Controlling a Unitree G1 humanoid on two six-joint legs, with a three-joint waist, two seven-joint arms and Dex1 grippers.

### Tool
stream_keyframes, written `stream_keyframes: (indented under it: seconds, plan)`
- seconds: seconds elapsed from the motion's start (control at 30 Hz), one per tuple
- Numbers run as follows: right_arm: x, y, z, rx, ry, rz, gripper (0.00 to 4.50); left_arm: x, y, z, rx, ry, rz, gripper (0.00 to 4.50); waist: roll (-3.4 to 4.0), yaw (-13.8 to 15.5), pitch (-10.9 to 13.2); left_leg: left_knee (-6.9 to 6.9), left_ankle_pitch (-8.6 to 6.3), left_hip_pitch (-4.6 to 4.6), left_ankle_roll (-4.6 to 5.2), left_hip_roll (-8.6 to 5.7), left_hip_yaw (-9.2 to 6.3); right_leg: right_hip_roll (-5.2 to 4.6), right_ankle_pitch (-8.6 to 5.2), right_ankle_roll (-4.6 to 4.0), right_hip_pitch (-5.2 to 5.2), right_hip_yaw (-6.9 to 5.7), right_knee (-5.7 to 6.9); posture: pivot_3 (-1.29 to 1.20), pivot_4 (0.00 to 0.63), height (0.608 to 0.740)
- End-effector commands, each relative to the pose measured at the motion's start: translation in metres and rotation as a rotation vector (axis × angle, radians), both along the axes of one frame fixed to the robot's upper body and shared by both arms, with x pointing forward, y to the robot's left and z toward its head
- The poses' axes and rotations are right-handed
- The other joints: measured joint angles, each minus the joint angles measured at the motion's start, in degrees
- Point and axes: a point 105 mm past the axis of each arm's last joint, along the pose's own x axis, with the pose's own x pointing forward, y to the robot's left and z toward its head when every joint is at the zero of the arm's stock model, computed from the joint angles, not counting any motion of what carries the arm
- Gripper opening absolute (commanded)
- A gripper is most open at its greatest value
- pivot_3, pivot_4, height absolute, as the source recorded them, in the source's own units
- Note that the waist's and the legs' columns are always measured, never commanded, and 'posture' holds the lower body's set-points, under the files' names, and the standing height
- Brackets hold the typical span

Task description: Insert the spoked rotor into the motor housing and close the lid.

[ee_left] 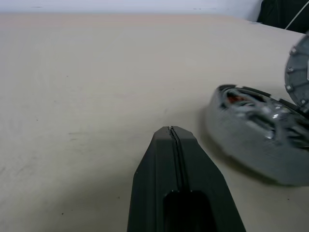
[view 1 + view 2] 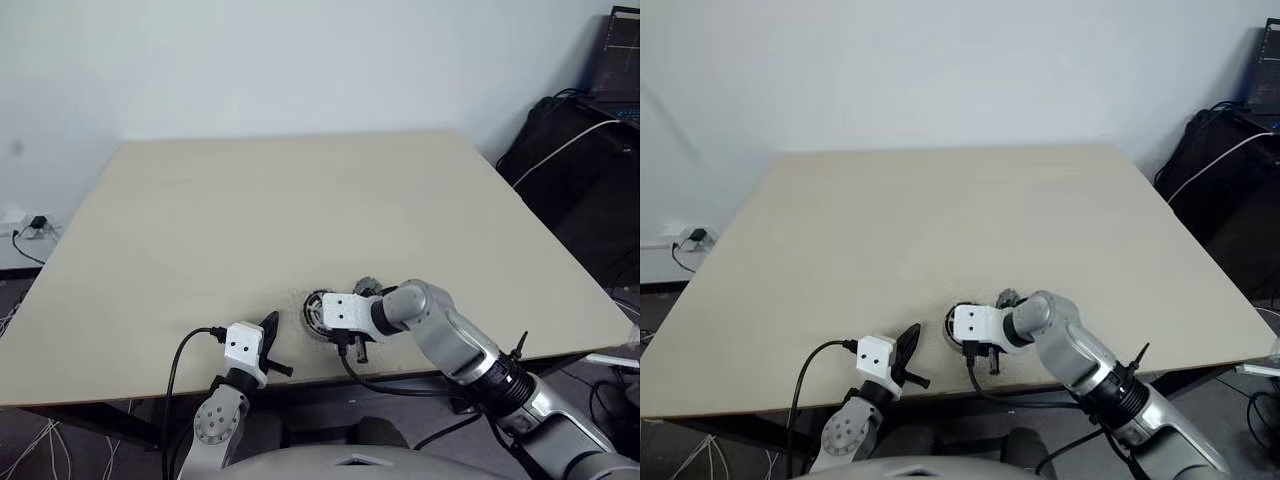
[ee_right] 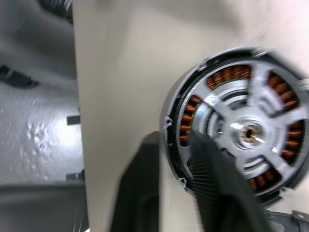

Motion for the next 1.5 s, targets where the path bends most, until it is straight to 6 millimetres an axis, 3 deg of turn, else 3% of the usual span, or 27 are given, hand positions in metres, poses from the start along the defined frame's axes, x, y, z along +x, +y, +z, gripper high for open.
stream_keyframes:
  seconds: [0.03, 0.07, 0.4, 0.47, 0.57, 0.63, 0.77, 0.87, 1.0, 1.2, 1.4, 1.5]
  plan:
    - [0.011, 0.017, 0.022, 0.117, -0.068, -0.034, 2.07, 0.005, -0.003, 0.013, -0.020, -0.048, -0.004, 0.00, 0.00, 0.0, 0.0, 0.00, 0.00, 0.00, 0.00, 0.01, 0.00, 0.01, 0.00, 0.00, 0.00, -0.01, 0.01, 0.00, 0.000, 0.740]
    - [0.012, 0.023, 0.026, 0.150, -0.073, -0.037, 2.33, 0.005, -0.003, 0.013, -0.021, -0.048, -0.004, 0.00, 0.01, -0.1, 0.0, 0.00, 0.00, 0.00, 0.00, 0.01, -0.01, 0.02, 0.00, 0.00, -0.01, -0.01, 0.01, 0.00, 0.000, 0.740]
    - [0.038, 0.065, 0.069, 0.493, -0.132, -0.248, 2.33, 0.006, -0.003, 0.016, -0.021, -0.053, -0.007, 0.00, 0.02, -0.5, 0.0, -0.02, -0.01, 0.00, -0.04, 0.00, -0.02, 0.03, 0.01, 0.01, -0.01, 0.00, 0.02, 0.00, 0.000, 0.740]
    - [0.047, 0.065, 0.077, 0.543, -0.157, -0.319, 1.70, 0.005, -0.002, 0.016, -0.020, -0.052, -0.007, 0.00, 0.03, -0.6, 0.0, -0.03, -0.15, 0.00, -0.28, 0.00, -0.01, 0.02, 0.02, 0.01, -0.03, 0.01, 0.03, 0.00, 0.000, 0.740]
    - [0.070, 0.053, 0.086, 0.559, -0.305, -0.455, 0.73, 0.005, -0.001, 0.016, -0.018, -0.051, -0.005, 0.00, 0.03, -0.6, 0.0, -0.03, -0.17, 0.00, -0.31, -0.02, 0.00, 0.01, 0.02, 0.02, -0.03, 0.01, 0.03, 0.00, 0.000, 0.740]
    - [0.090, 0.034, 0.093, 0.532, -0.476, -0.552, 0.09, 0.004, 0.000, 0.015, -0.016, -0.049, -0.005, 0.00, 0.05, -0.6, 0.0, -0.03, -0.17, -0.01, -0.31, -0.04, 0.00, 0.00, 0.02, 0.02, -0.03, 0.02, 0.03, 0.00, 0.000, 0.740]
    - [0.114, -0.011, 0.101, 0.497, -0.683, -0.797, 0.04, 0.003, 0.001, 0.014, -0.014, -0.044, -0.009, 0.00, 0.06, -0.7, 0.0, -0.06, -0.16, -0.01, -0.33, -0.04, 0.02, 0.02, 0.02, 0.01, -0.07, 0.03, 0.04, 0.00, 0.000, 0.740]
    - [0.119, -0.038, 0.103, 0.458, -0.778, -0.917, 0.04, 0.002, 0.000, 0.013, -0.014, -0.039, -0.018, 0.00, 0.07, -1.0, 0.0, -0.13, -0.14, -0.02, -0.32, -0.03, 0.03, 0.05, 0.00, -0.01, -0.10, 0.04, 0.04, 0.00, 0.000, 0.740]
    - [0.111, -0.074, 0.086, 0.353, -0.750, -1.022, 0.04, 0.001, -0.001, 0.012, -0.012, -0.034, -0.031, 0.00, 0.08, -1.3, 0.0, -0.15, 0.01, -0.02, -0.05, -0.03, 0.05, 0.07, -0.02, -0.04, -0.09, 0.07, 0.02, 0.00, 0.000, 0.740]
    - [0.076, -0.095, 0.058, 0.250, -0.589, -1.033, 0.04, 0.002, -0.001, 0.016, -0.010, -0.035, -0.040, 0.00, 0.16, -1.4, 0.0, -0.12, 0.02, -0.02, -0.01, 0.00, 0.06, 0.08, -0.04, -0.04, -0.08, 0.08, 0.03, 0.00, 0.000, 0.740]
    - [0.047, -0.099, 0.036, 0.167, -0.460, -0.924, 0.04, 0.001, -0.003, 0.019, -0.007, -0.030, -0.058, 0.00, 0.15, -1.4, 0.0, -0.08, 0.03, 0.00, 0.01, 0.01, 0.07, 0.09, -0.22, 0.26, -0.04, 0.07, 0.02, 0.00, 0.000, 0.740]
    - [0.031, -0.079, 0.041, 0.293, -0.355, -0.800, 0.04, 0.001, -0.002, 0.020, -0.004, -0.025, -0.065, 0.00, 0.14, -1.5, 0.0, -0.08, 0.03, 0.00, 0.01, 0.03, 0.07, 0.10, -0.23, 0.28, -0.05, 0.06, 0.02, 0.00, 0.000, 0.740]
